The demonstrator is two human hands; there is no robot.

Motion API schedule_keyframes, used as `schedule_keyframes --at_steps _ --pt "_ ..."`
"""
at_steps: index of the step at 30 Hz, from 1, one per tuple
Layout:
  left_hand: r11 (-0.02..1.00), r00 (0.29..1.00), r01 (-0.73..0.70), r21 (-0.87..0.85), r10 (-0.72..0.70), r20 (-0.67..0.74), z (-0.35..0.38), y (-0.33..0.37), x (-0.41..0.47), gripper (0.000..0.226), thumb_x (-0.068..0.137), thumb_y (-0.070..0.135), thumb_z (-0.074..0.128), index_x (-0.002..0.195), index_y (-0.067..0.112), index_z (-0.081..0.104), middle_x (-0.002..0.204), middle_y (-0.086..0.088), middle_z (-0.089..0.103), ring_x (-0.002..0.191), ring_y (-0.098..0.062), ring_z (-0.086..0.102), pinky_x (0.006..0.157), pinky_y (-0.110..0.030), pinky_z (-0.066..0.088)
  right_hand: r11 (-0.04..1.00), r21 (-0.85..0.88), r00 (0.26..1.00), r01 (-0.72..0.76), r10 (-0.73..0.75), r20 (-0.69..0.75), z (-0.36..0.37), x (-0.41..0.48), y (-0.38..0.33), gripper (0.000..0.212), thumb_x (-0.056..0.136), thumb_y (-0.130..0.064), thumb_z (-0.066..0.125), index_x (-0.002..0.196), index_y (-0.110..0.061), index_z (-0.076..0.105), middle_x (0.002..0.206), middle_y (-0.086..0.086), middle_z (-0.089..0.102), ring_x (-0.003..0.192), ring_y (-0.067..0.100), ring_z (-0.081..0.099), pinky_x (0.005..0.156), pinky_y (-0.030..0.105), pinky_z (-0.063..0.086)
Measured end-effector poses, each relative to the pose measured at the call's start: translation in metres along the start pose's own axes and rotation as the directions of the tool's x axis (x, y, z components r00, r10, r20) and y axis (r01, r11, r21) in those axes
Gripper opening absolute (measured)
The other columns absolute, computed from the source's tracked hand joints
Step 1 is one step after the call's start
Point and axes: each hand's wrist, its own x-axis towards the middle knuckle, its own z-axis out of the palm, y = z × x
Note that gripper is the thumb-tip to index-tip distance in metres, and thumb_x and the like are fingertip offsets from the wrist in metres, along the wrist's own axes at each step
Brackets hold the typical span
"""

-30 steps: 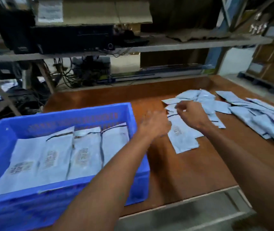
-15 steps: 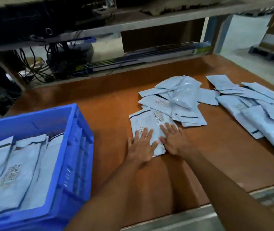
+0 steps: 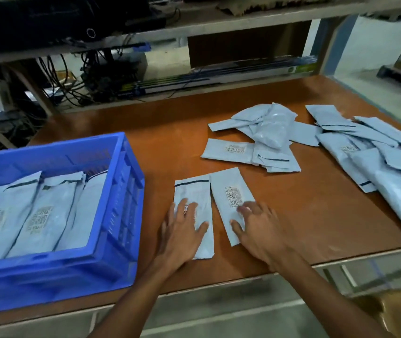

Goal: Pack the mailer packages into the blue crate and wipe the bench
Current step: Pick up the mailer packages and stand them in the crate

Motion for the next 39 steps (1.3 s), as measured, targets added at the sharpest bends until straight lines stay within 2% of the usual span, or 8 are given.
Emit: schedule_keyframes --at_steps 6,14,18,22,26,33,36,39 --pt "0.992 0.996 0.063 0.111 -0.070 0.061 0.013 0.018 0.038 0.072 0.092 0.074 0.019 0.155 0.043 0.002 0.165 0.011 -0.001 0.151 -0.032 -0.009 0.118 -0.058 0.004 0.998 -0.040 0.989 0.052 -0.046 0.139 0.024 0.056 0.000 0.068 0.092 -0.072 0.018 0.153 -0.045 0.002 0.165 -0.006 -0.004 0.151 0.026 -0.003 0.120 0.051 0.008" --pt "0.986 0.997 0.030 0.161 -0.018 -0.075 0.026 0.015 0.012 0.068 0.092 0.061 0.011 0.153 0.036 0.027 0.162 0.005 0.023 0.151 -0.031 0.012 0.119 -0.050 0.015 0.999 -0.024 0.995 0.045 -0.043 0.090 0.053 0.032 -0.007 0.065 0.094 -0.064 0.002 0.155 -0.040 -0.002 0.164 -0.003 -0.011 0.151 0.025 -0.014 0.122 0.048 -0.004" --pt "0.982 0.998 0.016 0.190 -0.004 -0.063 0.023 0.017 0.005 0.051 0.095 0.043 0.032 0.139 0.026 0.054 0.145 -0.001 0.053 0.135 -0.033 0.043 0.105 -0.051 0.040 0.998 -0.029 0.993 0.053 -0.049 0.103 0.052 0.030 -0.013 0.059 0.100 -0.051 0.006 0.156 -0.034 0.001 0.165 -0.002 -0.009 0.151 0.027 -0.012 0.120 0.046 -0.006" --pt "0.972 0.994 -0.059 0.225 0.078 -0.075 0.009 0.015 0.000 0.059 0.094 0.028 0.017 0.135 0.016 0.056 0.140 -0.006 0.057 0.130 -0.030 0.048 0.109 -0.042 0.039 0.996 0.091 0.998 0.024 -0.029 0.054 0.040 0.028 -0.021 0.052 0.107 -0.028 0.025 0.156 -0.027 0.009 0.165 0.001 0.002 0.152 0.029 0.000 0.121 0.047 0.003" --pt "0.981 0.966 -0.082 0.176 0.122 -0.229 -0.058 0.024 -0.007 0.056 0.094 0.029 0.023 0.140 0.016 0.051 0.147 -0.004 0.050 0.132 -0.035 0.045 0.102 -0.048 0.042 0.971 0.209 0.969 0.111 -0.059 -0.241 0.009 0.029 -0.050 0.054 0.099 -0.032 0.023 0.151 -0.021 0.032 0.159 0.006 0.029 0.145 0.035 0.028 0.114 0.053 0.022" --pt "0.977 0.776 -0.085 0.194 0.187 -0.602 -0.240 -0.027 -0.025 0.051 0.100 0.032 0.027 0.146 0.019 0.041 0.151 -0.001 0.043 0.131 -0.031 0.039 0.104 -0.044 0.036 0.869 0.223 0.758 0.442 -0.229 -0.611 -0.113 0.042 -0.189 0.051 0.103 -0.032 0.029 0.152 -0.018 0.034 0.159 0.004 0.029 0.149 0.028 0.019 0.120 0.041 0.017" --pt "0.983 0.763 -0.038 0.182 0.146 -0.630 -0.281 -0.099 -0.014 0.052 0.097 0.026 0.024 0.142 0.012 0.047 0.145 -0.007 0.050 0.125 -0.030 0.048 0.103 -0.038 0.034 0.822 0.184 0.722 0.539 -0.338 -0.604 -0.118 0.048 -0.262 0.048 0.103 -0.028 0.032 0.150 -0.017 0.037 0.158 0.004 0.033 0.147 0.027 0.025 0.121 0.040 0.021" --pt "0.992 0.797 0.034 0.121 0.046 -0.603 -0.285 -0.147 -0.015 0.053 0.097 0.028 0.021 0.139 0.011 0.048 0.139 -0.010 0.053 0.120 -0.035 0.050 0.098 -0.048 0.041 0.834 0.275 0.841 0.479 -0.345 -0.418 -0.095 0.060 -0.312 0.045 0.106 -0.028 0.030 0.150 -0.021 0.035 0.158 0.001 0.031 0.144 0.032 0.028 0.117 0.046 0.025"
